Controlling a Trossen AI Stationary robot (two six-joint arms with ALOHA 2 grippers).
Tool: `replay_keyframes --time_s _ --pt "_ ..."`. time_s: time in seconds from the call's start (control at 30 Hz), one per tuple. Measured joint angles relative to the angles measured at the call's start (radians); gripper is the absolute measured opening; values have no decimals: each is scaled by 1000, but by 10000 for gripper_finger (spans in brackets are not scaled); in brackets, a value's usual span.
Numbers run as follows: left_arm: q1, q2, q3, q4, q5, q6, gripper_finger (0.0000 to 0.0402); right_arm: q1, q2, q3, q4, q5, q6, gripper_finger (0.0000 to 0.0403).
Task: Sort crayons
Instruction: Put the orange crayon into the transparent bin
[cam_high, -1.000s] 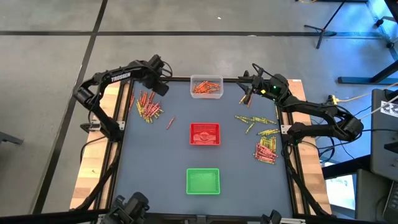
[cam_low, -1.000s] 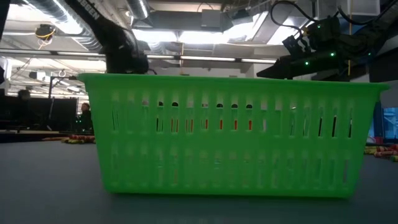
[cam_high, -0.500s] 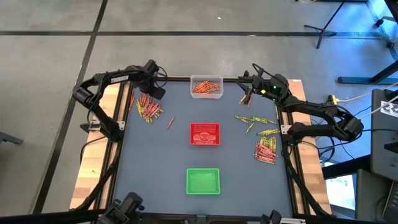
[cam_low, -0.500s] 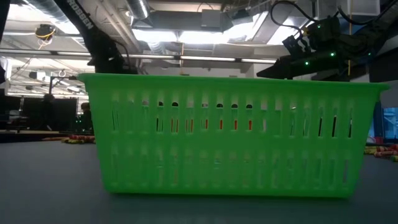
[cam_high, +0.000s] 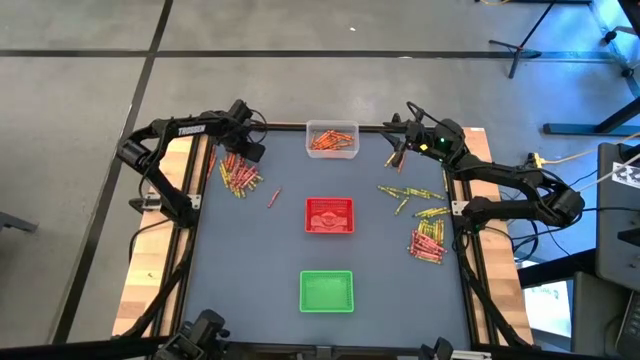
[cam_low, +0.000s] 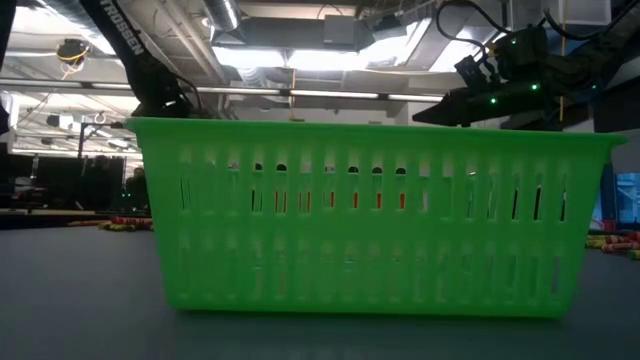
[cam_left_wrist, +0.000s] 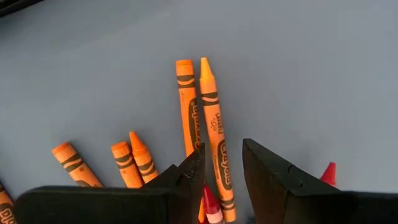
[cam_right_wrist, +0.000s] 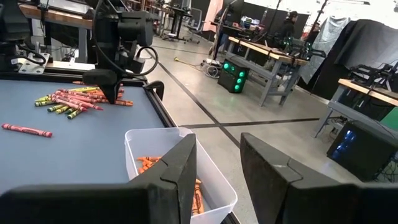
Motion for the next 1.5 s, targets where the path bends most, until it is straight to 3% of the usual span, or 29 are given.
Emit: replay_keyframes --time_s 0.43,0.83,1.03,1.5 --pt "9 0 -29 37 -4 6 88 0 0 0 0 0 0 124" --pt "2 10 -28 80 2 34 10 0 0 0 9 0 0 124" --pt "-3 49 -23 77 19 59 8 0 0 0 12 0 0 124" --pt "-99 37 163 27 14 119 8 0 0 0 12 0 0 124"
